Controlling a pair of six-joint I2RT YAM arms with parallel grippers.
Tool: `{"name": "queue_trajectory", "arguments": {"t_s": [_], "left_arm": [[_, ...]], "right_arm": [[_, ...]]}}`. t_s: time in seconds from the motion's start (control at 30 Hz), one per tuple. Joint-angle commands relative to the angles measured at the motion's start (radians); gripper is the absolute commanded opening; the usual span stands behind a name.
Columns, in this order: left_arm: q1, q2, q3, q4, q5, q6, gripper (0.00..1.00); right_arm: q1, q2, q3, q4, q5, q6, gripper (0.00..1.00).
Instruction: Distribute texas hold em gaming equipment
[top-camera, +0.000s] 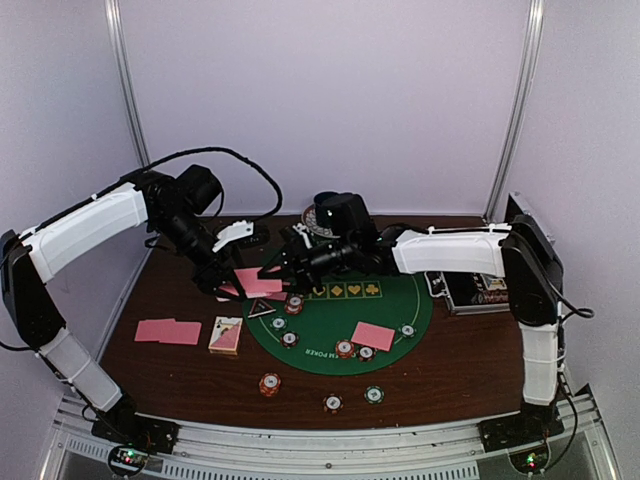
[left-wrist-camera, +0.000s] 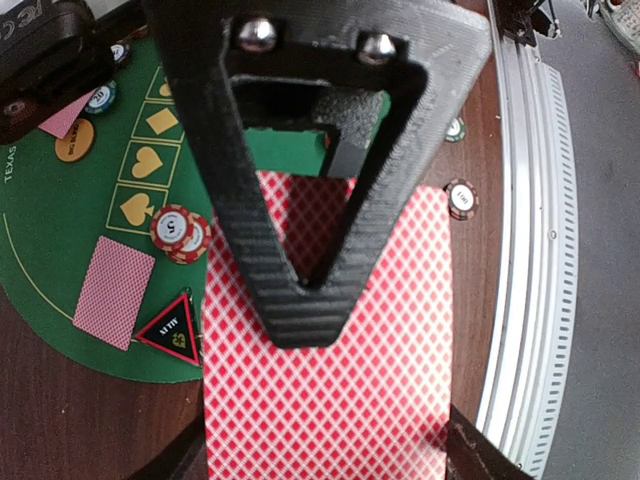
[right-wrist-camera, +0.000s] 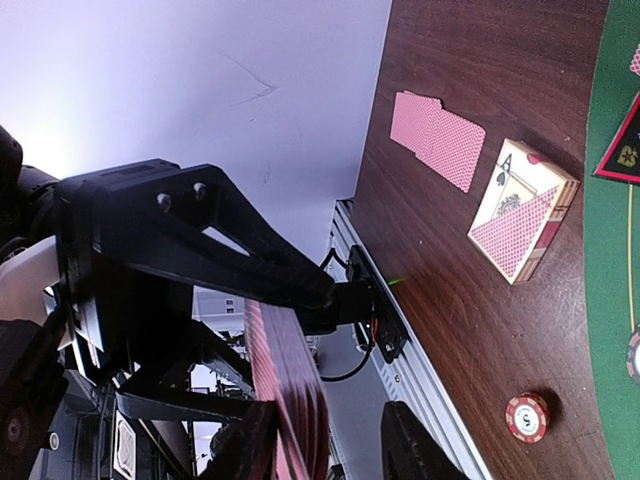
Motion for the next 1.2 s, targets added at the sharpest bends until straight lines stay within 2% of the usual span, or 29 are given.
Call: {"name": "queue_trajectory", "arguments": {"t_s": [0.0,0.27,0.63,0.83,1.0,1.17], "left_arm": [[0.007,-0.019,0.011,0.034,0.038,0.003,0.00],[0.007,-0.018,0.013,0.035,0.041,0.003,0.00],[0.007,-0.019,0.013,0.034,0.036,0.003,0.00],[0.007,-0.021,0.009,0.032,0.029,0.006,0.00],[0.007,-0.022,0.009,0.032,0.025,0.007,0.00],[0.007,-0.032,-0.002,0.030,0.016,0.008,0.00]], "right_arm": [[-0.020,-0.085,-0.016,-0.087,-0.004,-0.051,0.39],[-0.035,-0.138,-0.060,-0.088,-0.013,-0.023,0.39],[-0.026,-0.120,-0.101,0.054,-0.044,0.071,0.34],[-0.024,-0.110,-0.113,0.157,-0.057,0.145,0.18],[-0.034,-0.110,-0.105,0.163,-0.068,0.158,0.02],[-0.073,-0.126,-0.120,0.160,-0.070,0.155,0.00]]}}
